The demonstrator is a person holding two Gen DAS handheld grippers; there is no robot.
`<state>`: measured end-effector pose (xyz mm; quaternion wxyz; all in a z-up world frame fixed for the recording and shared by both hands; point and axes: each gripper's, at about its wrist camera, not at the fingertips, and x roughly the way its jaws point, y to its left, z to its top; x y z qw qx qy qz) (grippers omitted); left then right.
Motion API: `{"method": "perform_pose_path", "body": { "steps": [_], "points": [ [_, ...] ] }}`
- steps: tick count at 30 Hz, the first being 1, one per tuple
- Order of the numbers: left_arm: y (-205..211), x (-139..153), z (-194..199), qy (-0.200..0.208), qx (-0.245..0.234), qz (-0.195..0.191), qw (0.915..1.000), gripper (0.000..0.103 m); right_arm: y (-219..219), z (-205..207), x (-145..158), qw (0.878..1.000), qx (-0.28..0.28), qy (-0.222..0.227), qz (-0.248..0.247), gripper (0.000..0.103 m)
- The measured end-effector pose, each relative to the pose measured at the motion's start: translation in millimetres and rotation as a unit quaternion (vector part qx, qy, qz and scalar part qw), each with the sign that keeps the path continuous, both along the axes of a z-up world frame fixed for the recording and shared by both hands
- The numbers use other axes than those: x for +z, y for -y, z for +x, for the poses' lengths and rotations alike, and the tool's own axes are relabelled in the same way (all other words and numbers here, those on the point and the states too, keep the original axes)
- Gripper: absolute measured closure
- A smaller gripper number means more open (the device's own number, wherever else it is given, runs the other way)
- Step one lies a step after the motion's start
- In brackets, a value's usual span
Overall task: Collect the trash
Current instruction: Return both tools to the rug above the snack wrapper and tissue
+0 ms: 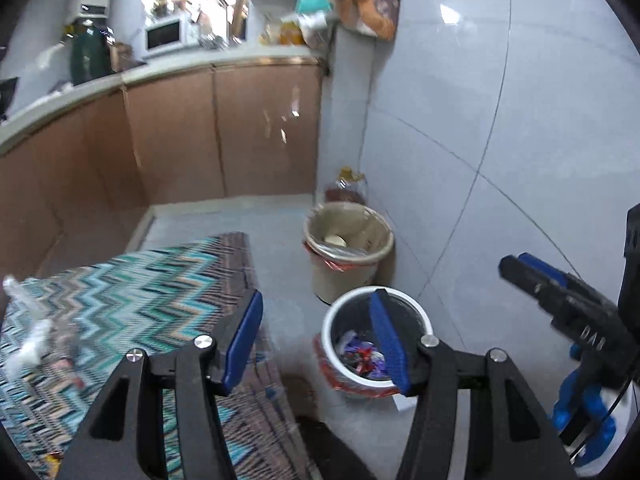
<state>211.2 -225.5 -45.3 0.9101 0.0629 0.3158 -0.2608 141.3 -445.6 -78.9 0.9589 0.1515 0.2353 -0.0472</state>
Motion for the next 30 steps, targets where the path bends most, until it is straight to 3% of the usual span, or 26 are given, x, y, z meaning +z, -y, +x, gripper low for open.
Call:
{"method": "perform_pose_path", "body": {
  "steps": [5, 16, 30],
  "points": [
    [-61.7, 25.1, -30.6, 0.048, 0.034, -0.009, 0.9982, 0.044, -30.5, -22.9, 28.7, 0.999, 0.016, 0.028, -0.009, 0.042],
    [-190.6, 43.1, -71.2, 0.081, 0.119, -0.027, 0.9892, 0.043, -94.3, -52.9, 79.5, 0.994, 0.074, 0.072, -0.031, 0.042],
    [-318.6, 0.0, -87.2, 0.063, 0.208, -0.028, 0.9758, 0.042, -183.9, -37.0, 82.9, 0.987, 0.141, 0.056, -0.05, 0.042]
  ]
}}
